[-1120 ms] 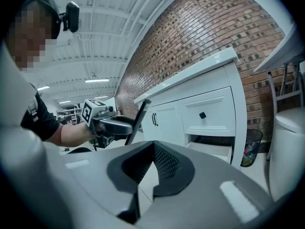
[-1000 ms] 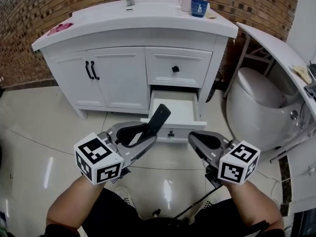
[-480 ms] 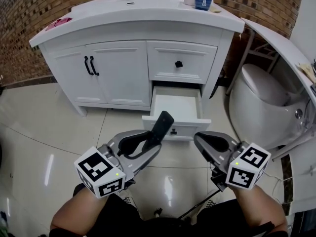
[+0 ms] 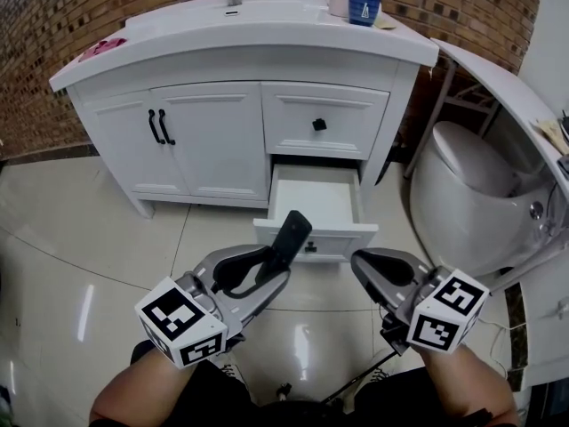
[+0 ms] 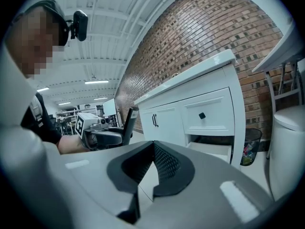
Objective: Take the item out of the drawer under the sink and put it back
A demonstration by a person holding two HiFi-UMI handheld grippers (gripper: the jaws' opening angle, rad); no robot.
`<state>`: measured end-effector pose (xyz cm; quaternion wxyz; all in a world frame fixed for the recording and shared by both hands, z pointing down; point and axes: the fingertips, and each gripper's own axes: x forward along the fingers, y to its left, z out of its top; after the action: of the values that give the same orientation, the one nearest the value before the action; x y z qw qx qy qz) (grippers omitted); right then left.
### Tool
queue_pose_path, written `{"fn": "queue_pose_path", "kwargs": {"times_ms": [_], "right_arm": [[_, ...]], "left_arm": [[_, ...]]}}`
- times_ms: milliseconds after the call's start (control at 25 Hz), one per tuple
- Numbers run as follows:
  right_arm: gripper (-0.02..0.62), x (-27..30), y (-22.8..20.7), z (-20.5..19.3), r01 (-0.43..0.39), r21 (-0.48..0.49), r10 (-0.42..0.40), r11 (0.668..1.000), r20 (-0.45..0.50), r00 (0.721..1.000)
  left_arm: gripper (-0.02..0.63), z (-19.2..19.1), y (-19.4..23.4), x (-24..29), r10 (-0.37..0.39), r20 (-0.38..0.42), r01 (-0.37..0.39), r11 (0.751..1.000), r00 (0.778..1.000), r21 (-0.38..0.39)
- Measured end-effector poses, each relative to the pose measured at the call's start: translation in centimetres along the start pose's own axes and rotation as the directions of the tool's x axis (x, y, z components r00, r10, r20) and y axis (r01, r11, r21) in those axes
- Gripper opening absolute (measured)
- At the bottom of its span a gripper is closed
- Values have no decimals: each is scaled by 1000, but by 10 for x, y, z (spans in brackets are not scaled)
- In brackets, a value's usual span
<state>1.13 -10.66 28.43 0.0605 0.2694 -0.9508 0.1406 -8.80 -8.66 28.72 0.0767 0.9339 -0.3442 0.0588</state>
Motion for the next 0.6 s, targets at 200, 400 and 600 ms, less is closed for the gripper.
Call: {"fn": "queue_pose_path", "kwargs": {"times_ms": [200,400,600], "right_arm": [[2,-2,-3,7,8,-18,-8,1000,5,1000],[3,0,-3,0,8,-1,-8,1000,-3,1000],[3,0,-6,1,13,2,-13,1000,-1,1000]], "left_arm": [[167,-4,3,5,-7,-15,7,1000,1000,-21],[167,-11,3,6,4,-42,-5,1000,999,-14],[169,-7,1,8,-1,-21,0,1000,1000,-16]]}}
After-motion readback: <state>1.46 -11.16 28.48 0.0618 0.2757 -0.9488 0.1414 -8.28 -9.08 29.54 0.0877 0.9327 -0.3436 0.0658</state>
